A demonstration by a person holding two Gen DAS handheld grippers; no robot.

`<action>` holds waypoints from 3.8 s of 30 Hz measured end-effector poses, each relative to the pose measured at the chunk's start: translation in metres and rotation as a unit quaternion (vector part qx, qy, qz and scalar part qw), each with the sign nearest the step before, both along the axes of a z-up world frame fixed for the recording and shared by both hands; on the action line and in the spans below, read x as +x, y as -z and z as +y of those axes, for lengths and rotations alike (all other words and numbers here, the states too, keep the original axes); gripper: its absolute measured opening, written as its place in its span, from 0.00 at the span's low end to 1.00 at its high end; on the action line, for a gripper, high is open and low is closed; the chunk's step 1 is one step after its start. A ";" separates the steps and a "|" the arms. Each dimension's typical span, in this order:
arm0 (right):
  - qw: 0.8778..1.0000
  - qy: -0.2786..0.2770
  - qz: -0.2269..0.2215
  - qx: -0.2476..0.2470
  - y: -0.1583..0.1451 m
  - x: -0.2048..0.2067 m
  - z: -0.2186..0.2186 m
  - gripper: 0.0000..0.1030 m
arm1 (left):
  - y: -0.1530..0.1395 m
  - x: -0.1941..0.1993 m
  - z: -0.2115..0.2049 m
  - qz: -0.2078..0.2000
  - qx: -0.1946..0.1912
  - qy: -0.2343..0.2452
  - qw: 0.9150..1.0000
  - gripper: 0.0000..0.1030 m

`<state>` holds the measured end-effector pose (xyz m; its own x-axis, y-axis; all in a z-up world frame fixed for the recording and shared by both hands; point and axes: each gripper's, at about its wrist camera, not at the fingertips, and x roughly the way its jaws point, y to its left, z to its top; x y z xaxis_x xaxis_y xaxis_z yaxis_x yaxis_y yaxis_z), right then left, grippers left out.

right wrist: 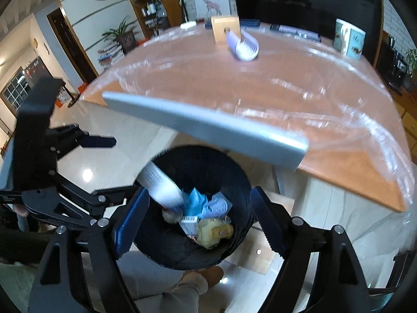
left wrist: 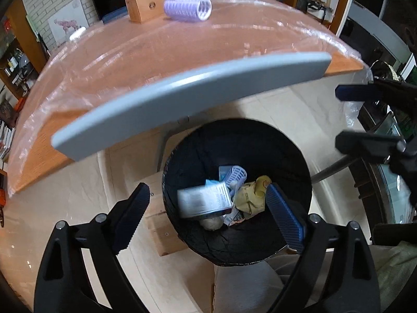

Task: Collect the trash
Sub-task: 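Open the left tool over the bin while the right tool releases the yellow cup, then grasp the small cardboard box with the left tool while the right tool grasps the lavender mesh curler, then carry the cardboard box and mesh curler in both tools over the black bin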

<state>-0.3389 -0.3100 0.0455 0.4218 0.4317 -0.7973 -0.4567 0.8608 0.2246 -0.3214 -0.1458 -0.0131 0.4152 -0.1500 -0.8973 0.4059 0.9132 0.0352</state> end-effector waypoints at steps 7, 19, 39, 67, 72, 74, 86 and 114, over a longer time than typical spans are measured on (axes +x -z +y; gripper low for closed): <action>0.998 0.018 -0.052 0.004 -0.037 0.019 -0.005 0.85 | -0.048 0.001 0.001 -0.065 -0.016 0.014 0.998 0.89; 0.997 0.027 -0.064 -0.035 -0.041 0.113 0.014 0.92 | -0.106 0.115 0.026 -0.176 0.021 0.000 0.984 0.98; 0.999 0.034 -0.007 -0.035 -0.005 0.246 0.059 0.92 | -0.056 0.299 0.021 -0.114 0.038 0.014 0.993 0.98; 0.999 0.039 0.031 0.005 0.008 0.252 0.070 0.48 | -0.040 0.332 0.002 -0.088 -0.011 0.077 0.993 0.71; 0.999 0.043 0.024 -0.005 0.005 0.246 0.071 0.41 | -0.039 0.331 0.003 -0.076 -0.009 0.061 0.995 0.47; 0.999 0.048 0.020 -0.002 0.002 0.241 0.069 0.41 | -0.042 0.327 0.005 -0.082 -0.004 0.049 0.995 0.47; 0.997 0.069 -0.005 0.014 -0.023 0.222 0.057 0.41 | -0.075 0.276 0.002 -0.125 0.009 0.013 0.992 0.47; 0.995 0.055 -0.066 0.041 -0.072 0.167 0.052 0.41 | -0.122 0.185 0.006 -0.175 0.014 -0.047 0.983 0.47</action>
